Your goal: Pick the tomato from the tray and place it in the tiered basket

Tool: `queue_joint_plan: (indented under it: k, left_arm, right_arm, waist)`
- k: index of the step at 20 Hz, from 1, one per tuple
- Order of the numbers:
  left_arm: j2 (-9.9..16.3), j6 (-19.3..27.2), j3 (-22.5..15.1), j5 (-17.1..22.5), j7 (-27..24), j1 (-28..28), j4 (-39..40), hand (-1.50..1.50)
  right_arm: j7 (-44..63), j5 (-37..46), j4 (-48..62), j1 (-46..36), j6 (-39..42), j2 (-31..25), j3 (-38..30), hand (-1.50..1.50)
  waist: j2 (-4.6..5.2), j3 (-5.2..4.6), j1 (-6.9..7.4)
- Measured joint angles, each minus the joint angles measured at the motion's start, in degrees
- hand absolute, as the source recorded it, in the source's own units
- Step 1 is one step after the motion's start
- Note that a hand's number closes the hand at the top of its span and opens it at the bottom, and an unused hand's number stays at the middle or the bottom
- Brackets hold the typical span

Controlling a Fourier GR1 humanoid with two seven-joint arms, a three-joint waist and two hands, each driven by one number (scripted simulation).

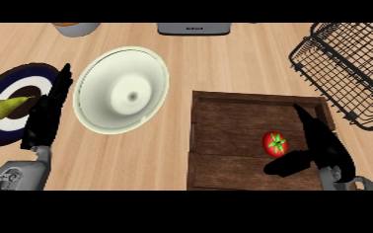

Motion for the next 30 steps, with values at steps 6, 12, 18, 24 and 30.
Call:
queue_joint_plan:
  k: [6,12,18,24,30]
  left_arm:
    - [-1.35,0.31,-0.09,-1.12,-0.72,0.53,0.32,0.00]
    - [-1.53,-0.46,0.60,-1.47,0.38,0.20,-0.33,0.00]
    - [-1.56,-1.81,1.89,-1.72,-0.16,0.27,-0.31,0.00]
    - [-2.59,-2.57,2.90,-2.28,-1.38,0.99,0.51,0.00]
    - [-3.29,-2.63,2.70,-3.42,-0.93,0.58,0.10,0.00]
  right_arm:
    - [-0.73,1.06,1.45,1.35,0.43,2.18,-1.12,-1.50]
    - [-2.01,2.88,5.61,0.84,0.85,4.97,-2.05,-1.50]
    - [-3.51,3.63,9.63,-0.45,1.81,7.64,-3.78,-1.50]
    - [-5.27,4.06,14.19,-1.36,2.74,10.47,-5.34,-1.50]
    - [-7.18,4.53,16.79,-1.94,5.25,11.00,-3.74,1.50]
  waist:
    - [0.00,0.01,-0.05]
    - [0.02,0.02,0.07]
    - [0.02,0.03,0.09]
    - [0.03,0.04,0.04]
    - [-0.43,-0.67,-0.03]
